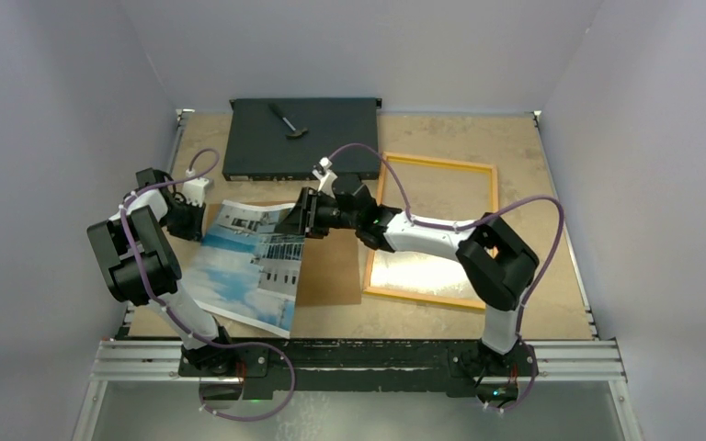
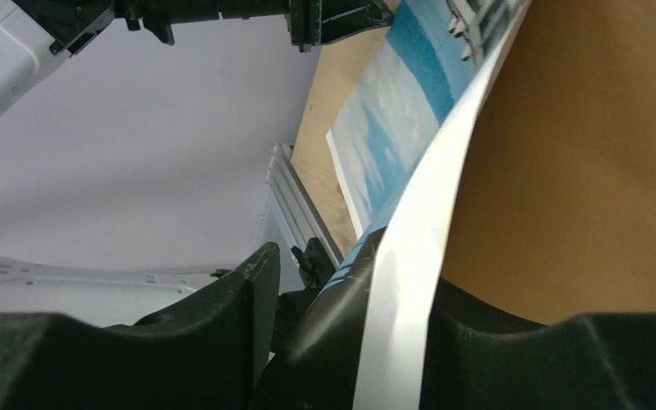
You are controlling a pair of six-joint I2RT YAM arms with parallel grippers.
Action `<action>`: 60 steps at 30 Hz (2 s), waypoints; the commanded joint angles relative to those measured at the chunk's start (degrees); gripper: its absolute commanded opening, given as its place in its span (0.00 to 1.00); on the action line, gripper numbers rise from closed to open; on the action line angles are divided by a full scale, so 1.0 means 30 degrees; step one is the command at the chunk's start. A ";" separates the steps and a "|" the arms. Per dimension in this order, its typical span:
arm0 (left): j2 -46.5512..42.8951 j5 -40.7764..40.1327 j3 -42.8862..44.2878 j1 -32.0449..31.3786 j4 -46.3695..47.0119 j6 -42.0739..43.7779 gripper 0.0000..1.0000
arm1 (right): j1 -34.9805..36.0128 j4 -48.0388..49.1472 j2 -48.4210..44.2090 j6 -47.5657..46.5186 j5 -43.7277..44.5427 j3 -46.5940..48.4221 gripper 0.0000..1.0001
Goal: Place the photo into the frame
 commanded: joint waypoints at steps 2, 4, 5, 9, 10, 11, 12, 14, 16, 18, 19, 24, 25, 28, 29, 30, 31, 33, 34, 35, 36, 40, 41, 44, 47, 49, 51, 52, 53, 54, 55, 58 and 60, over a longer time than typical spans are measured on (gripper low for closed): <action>0.0129 0.0657 -0.0078 -0.0138 -0.1764 -0.0356 0.09 | -0.0578 -0.1707 -0.1805 -0.1493 0.0902 -0.1157 0.55; 0.0123 0.0689 -0.0064 -0.0119 -0.1780 -0.0356 0.09 | -0.0786 -0.2237 -0.2264 -0.1777 0.1064 -0.1406 0.59; 0.0090 0.0694 -0.0056 -0.0133 -0.1780 -0.0356 0.09 | -0.0888 -0.2481 -0.2433 -0.1898 0.1126 -0.1520 0.62; 0.0123 0.0781 -0.0048 -0.0133 -0.1778 -0.0385 0.09 | -0.1180 -0.2992 -0.2875 -0.2034 0.1137 -0.2100 0.66; 0.0109 0.0797 -0.0061 -0.0131 -0.1780 -0.0378 0.09 | -0.1231 -0.2971 -0.2997 -0.2062 0.1121 -0.2288 0.69; 0.0121 0.0810 -0.0063 -0.0120 -0.1765 -0.0385 0.09 | -0.1267 -0.2917 -0.3158 -0.2033 0.1108 -0.2517 0.72; 0.0119 0.0789 -0.0089 -0.0114 -0.1778 -0.0385 0.09 | -0.1293 -0.2699 -0.3314 -0.2014 0.1059 -0.2747 0.75; 0.0149 0.0782 -0.0083 -0.0131 -0.1780 -0.0385 0.09 | -0.1354 -0.2660 -0.3728 -0.1861 0.1091 -0.3084 0.79; 0.0131 0.0790 -0.0093 -0.0135 -0.1780 -0.0371 0.09 | -0.1421 -0.2384 -0.4063 -0.1702 0.0919 -0.3447 0.81; 0.0151 0.0782 -0.0118 -0.0139 -0.1758 -0.0400 0.08 | -0.1427 -0.1900 -0.4369 -0.1477 0.0823 -0.3954 0.82; 0.0174 0.0782 -0.0143 -0.0135 -0.1737 -0.0413 0.08 | -0.1467 -0.1685 -0.4421 -0.1355 0.0664 -0.4131 0.82; 0.0168 0.0755 -0.0209 -0.0134 -0.1750 -0.0353 0.08 | -0.1602 -0.1650 -0.4290 -0.1172 0.0406 -0.4859 0.77; 0.0140 0.0739 -0.0235 -0.0135 -0.1754 -0.0334 0.08 | -0.1639 -0.1587 -0.4254 -0.1178 0.0418 -0.5083 0.76; 0.0149 0.0709 -0.0239 -0.0121 -0.1750 -0.0298 0.08 | -0.1750 -0.1252 -0.4158 -0.1041 0.0423 -0.5806 0.64; 0.0159 0.0736 -0.0239 -0.0115 -0.1758 -0.0298 0.08 | -0.1833 -0.1153 -0.4157 -0.1022 0.0420 -0.5989 0.60; 0.0195 0.0740 -0.0239 -0.0125 -0.1766 -0.0298 0.08 | -0.1899 -0.1115 -0.4186 -0.1031 0.0456 -0.6096 0.57; 0.0224 0.0748 -0.0239 -0.0126 -0.1782 -0.0298 0.07 | -0.1940 -0.1198 -0.4255 -0.1102 0.0667 -0.6102 0.53; 0.0262 0.0728 -0.0190 -0.0128 -0.1805 -0.0298 0.07 | -0.2022 -0.1705 -0.4415 -0.1503 0.1085 -0.5844 0.38; 0.0261 0.0724 -0.0145 -0.0127 -0.1831 -0.0294 0.07 | -0.2057 -0.2217 -0.4544 -0.1904 0.1400 -0.5568 0.25; 0.0228 0.0709 -0.0088 -0.0108 -0.1878 -0.0282 0.07 | -0.2080 -0.2739 -0.4688 -0.2269 0.1678 -0.5245 0.11; 0.0202 0.0711 -0.0004 -0.0106 -0.1931 -0.0296 0.07 | -0.2080 -0.3386 -0.4867 -0.2718 0.2049 -0.4831 0.05; 0.0111 0.0930 0.0688 -0.0065 -0.2527 -0.0298 0.07 | -0.2206 -0.6185 -0.5889 -0.4936 0.3674 -0.2588 0.00; 0.0026 0.1064 0.0961 -0.0042 -0.2748 -0.0323 0.07 | -0.2253 -0.7062 -0.6153 -0.5662 0.4214 -0.1829 0.00; -0.0200 0.1632 0.2130 0.0011 -0.3734 -0.0356 0.07 | -0.2553 -1.0338 -0.7082 -0.8174 0.6292 0.1037 0.00; -0.0514 0.2159 0.3702 0.0067 -0.4827 -0.0460 0.08 | -0.2680 -1.4070 -0.7990 -1.1504 1.0310 0.4757 0.00; -0.0633 0.2681 0.4769 0.0085 -0.5531 -0.0561 0.09 | -0.2668 -1.6261 -0.8523 -1.3588 1.3314 0.7198 0.00; -0.0671 0.3225 0.5726 0.0080 -0.6206 -0.0688 0.10 | -0.2682 -1.7196 -0.9120 -1.5823 1.5639 0.8991 0.00; -0.0687 0.3494 0.6146 0.0061 -0.6471 -0.0753 0.10 | -0.2660 -1.7560 -0.9493 -1.6574 1.6839 0.9784 0.00; -0.0710 0.3710 0.6462 0.0080 -0.6731 -0.0794 0.10 | -0.2639 -1.8060 -0.9698 -1.7221 1.7289 1.0510 0.00; -0.0761 0.3880 0.6681 0.0064 -0.6801 -0.0880 0.10 | -0.2435 -1.8639 -0.9822 -1.7829 1.7913 1.1282 0.00; -0.0804 0.3975 0.6805 0.0048 -0.6828 -0.0927 0.10 | -0.1897 -1.9187 -0.9852 -1.8440 1.8771 1.1902 0.00; -0.0856 0.4121 0.6800 0.0042 -0.6819 -0.0917 0.10 | 0.0909 -2.1032 -0.9071 -2.0558 2.2880 1.3329 0.00; -0.0714 0.4122 0.6796 0.0059 -0.6897 -0.0819 0.11 | 0.2463 -2.3453 -0.7504 -2.0840 2.6056 1.3711 0.00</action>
